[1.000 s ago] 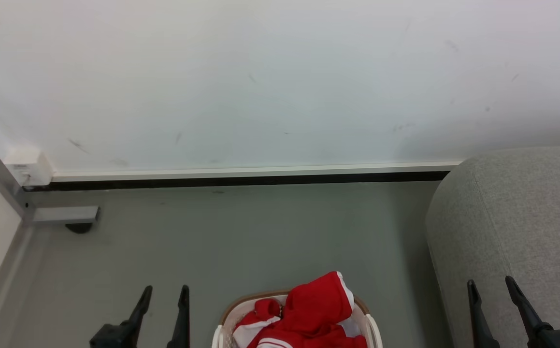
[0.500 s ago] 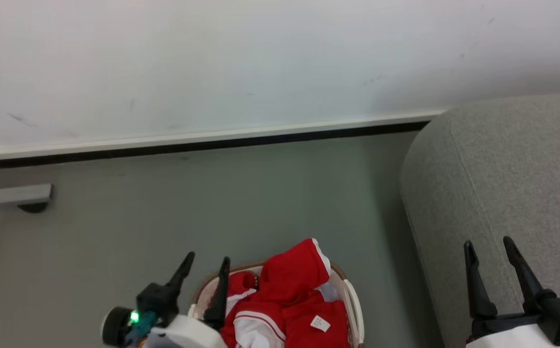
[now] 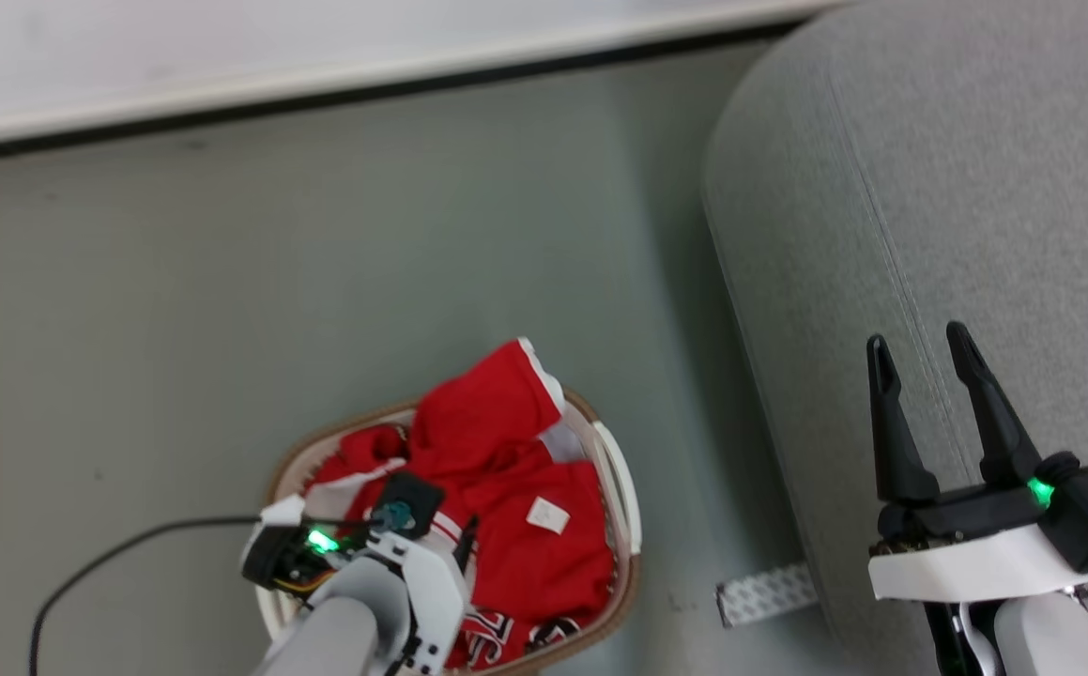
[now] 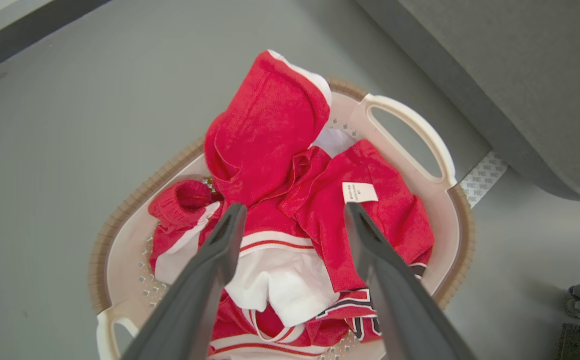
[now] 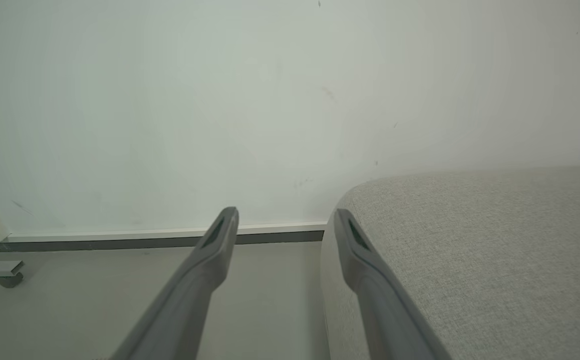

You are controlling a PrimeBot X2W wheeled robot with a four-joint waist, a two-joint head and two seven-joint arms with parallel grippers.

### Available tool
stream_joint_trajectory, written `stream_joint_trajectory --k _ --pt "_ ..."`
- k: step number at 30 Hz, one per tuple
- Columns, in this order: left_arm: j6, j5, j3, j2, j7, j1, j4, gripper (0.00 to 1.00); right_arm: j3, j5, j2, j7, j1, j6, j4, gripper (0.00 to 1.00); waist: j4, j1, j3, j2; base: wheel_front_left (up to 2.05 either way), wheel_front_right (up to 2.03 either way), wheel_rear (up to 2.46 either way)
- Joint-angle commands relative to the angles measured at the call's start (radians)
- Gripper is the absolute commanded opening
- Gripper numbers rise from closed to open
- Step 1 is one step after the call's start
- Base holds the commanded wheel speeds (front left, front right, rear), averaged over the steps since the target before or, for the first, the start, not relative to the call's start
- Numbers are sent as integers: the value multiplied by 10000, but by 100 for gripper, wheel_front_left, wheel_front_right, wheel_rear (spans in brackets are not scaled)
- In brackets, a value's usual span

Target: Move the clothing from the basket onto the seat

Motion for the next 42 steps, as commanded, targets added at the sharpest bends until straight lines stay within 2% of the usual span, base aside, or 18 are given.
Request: stream_joint_trajectory --k 1,9,19,22,23,24,28,35,42 --pt "89 108 0 183 158 -206 234 100 36 174 -7 -21 -200 -24 -82 100 -687 -3 952 0 0 0 0" --pt "519 652 -316 652 1483 -1234 1935 100 277 851 -6 -21 -611 -24 -466 100 -1258 -3 2098 0 0 0 0" --pt "809 1057 -680 1460 2023 -2355 2696 100 691 1611 -6 -21 -903 -23 -1027 100 -1801 -3 3563 0 0 0 0" --pt "776 1174 -827 1606 2152 -2547 2862 100 759 1760 -7 -19 -917 -23 -1110 100 -1904 -3 3831 0 0 0 0" --pt "780 1176 -858 1631 2143 -2569 2898 44 755 1783 -9 -21 -901 -23 -1104 100 -1915 -3 3865 0 0 0 0" --pt "823 1154 -868 1636 2009 -2582 2876 0 737 1790 -9 -21 -883 -23 -1084 100 -1912 -3 3882 0 0 0 0" --pt "822 825 -788 1300 1605 -2555 2813 0 594 1751 -10 -21 -722 -24 -877 100 -1719 -3 3623 0 0 0 0" --pt "642 -167 -209 737 590 -2039 2622 0 369 1457 -13 -19 -364 -24 -469 100 -1160 -3 2329 0 0 0 0" --pt "75 -1130 80 180 -659 -949 2154 0 -161 726 -26 -21 515 -24 33 100 -93 -3 239 0 0 0 0"
